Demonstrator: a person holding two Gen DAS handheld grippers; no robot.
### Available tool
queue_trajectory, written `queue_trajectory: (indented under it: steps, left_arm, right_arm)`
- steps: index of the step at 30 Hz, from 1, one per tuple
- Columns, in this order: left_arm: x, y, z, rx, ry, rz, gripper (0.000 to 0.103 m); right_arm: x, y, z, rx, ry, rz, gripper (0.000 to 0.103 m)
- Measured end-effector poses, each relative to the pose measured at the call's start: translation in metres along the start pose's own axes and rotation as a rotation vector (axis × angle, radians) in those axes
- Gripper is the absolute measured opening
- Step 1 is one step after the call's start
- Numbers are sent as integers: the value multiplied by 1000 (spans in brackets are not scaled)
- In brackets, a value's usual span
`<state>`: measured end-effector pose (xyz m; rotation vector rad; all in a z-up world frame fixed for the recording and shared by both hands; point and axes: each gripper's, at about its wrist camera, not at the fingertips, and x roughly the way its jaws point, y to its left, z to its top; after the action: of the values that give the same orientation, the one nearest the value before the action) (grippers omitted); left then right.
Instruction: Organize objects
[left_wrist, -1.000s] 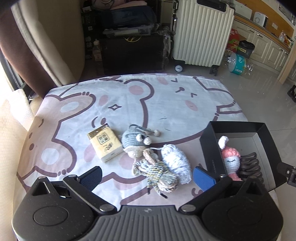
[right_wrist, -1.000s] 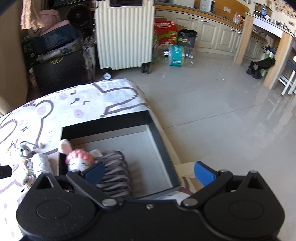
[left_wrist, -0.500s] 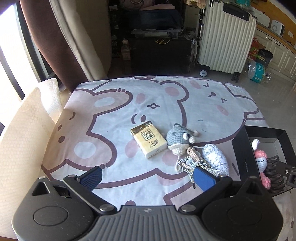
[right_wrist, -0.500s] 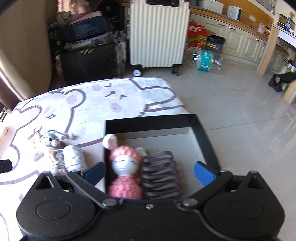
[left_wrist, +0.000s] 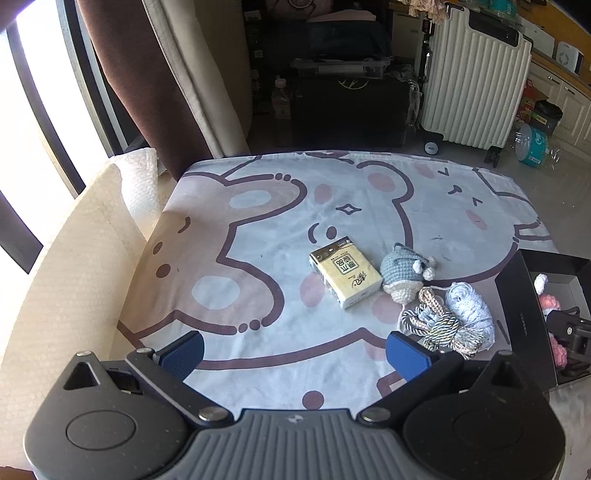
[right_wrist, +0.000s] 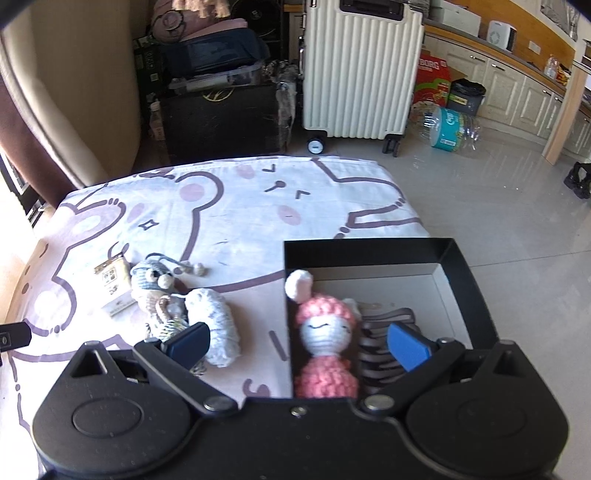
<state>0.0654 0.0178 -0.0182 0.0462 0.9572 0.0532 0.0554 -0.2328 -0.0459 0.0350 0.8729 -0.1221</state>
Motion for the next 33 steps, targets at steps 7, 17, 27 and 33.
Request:
queue_trajectory:
  steps: [7, 17, 27, 33]
  left_arm:
    - [-1, 7, -1, -11, -6, 3, 103]
    - [-3, 10, -2, -26, -25, -9, 103]
    - [0, 2, -3, -11, -47, 1, 103]
    - [4, -7, -1, -20, -39, -30, 103]
  right_arm:
    - [-3, 14, 2, -27, -13, 16, 103]
    - [-4, 21, 3, -41, -21, 22, 103]
    - [-11, 22, 12, -3, -79, 79, 103]
    - [-16, 21, 24, 14, -107, 75, 103]
